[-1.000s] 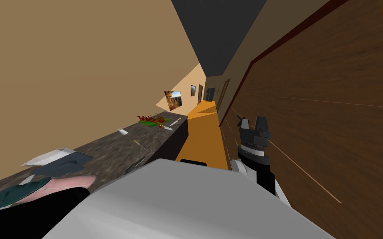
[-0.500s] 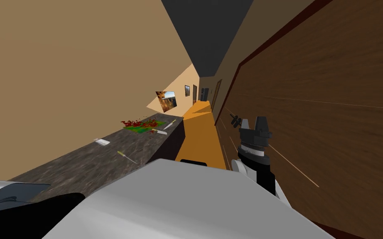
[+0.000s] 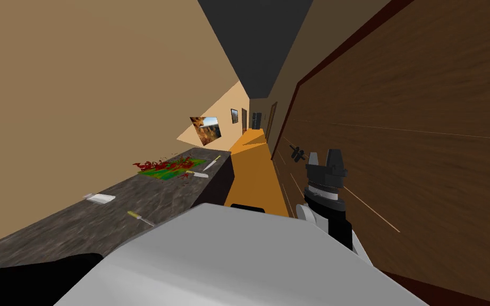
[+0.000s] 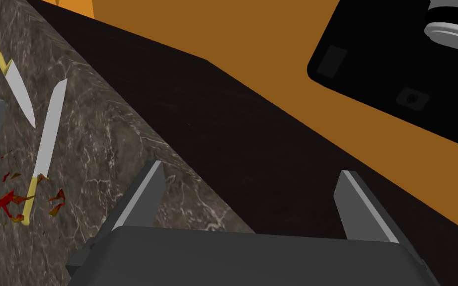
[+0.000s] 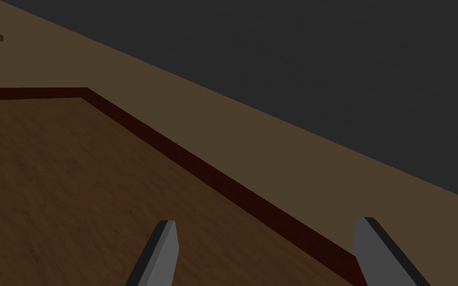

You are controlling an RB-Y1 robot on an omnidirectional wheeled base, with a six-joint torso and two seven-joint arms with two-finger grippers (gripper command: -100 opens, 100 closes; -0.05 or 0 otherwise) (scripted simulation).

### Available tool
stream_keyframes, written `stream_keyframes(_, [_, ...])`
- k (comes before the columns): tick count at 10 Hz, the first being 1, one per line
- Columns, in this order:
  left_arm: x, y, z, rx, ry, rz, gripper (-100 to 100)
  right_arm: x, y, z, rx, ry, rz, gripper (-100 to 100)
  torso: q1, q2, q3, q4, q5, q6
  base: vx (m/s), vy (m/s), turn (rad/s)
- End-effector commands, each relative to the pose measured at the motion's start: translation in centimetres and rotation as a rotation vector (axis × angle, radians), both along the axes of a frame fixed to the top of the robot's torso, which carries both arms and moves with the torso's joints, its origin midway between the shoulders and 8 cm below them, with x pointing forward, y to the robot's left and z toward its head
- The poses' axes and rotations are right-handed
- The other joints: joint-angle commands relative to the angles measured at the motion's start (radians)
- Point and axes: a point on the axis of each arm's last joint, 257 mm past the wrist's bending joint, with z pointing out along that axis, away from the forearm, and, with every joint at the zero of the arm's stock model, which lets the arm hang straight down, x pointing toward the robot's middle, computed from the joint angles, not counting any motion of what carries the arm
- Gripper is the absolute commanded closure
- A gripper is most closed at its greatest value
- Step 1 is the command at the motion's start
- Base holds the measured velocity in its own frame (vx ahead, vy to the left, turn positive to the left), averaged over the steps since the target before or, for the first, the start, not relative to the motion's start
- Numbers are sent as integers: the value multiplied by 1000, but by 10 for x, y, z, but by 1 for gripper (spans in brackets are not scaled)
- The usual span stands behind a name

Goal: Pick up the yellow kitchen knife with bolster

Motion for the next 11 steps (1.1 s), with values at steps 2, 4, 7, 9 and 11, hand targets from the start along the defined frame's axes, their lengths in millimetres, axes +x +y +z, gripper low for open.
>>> stream_keyframes(2, [-25, 9, -6, 4, 92, -15, -100, 0, 0, 0, 0, 0, 0, 0, 1, -1, 0, 0, 0, 1, 78, 42, -133])
stream_keyframes(4, [-66, 27, -12, 23, 233, -30, -100, 0, 0, 0, 0, 0, 0, 0, 0, -1, -1, 0, 0, 1, 93, 61, -218])
stream_keyframes(7, [-100, 46, -15, 50, 361, -67, -100, 0, 0, 0, 0, 0, 0, 0, 2, -1, -1, 0, 0, 0, 84, 73, -139])
stream_keyframes(9, [-115, 56, -16, 66, 421, -97, -100, 0, 0, 0, 0, 0, 0, 0, 5, -3, -2, -1, 1, 1, 73, 102, -152])
stream_keyframes(11, [-140, 75, -15, 101, 517, -135, -100, 0, 0, 0, 0, 0, 0, 0, 2, 0, 0, 0, 0, 0, 58, 81, -100])
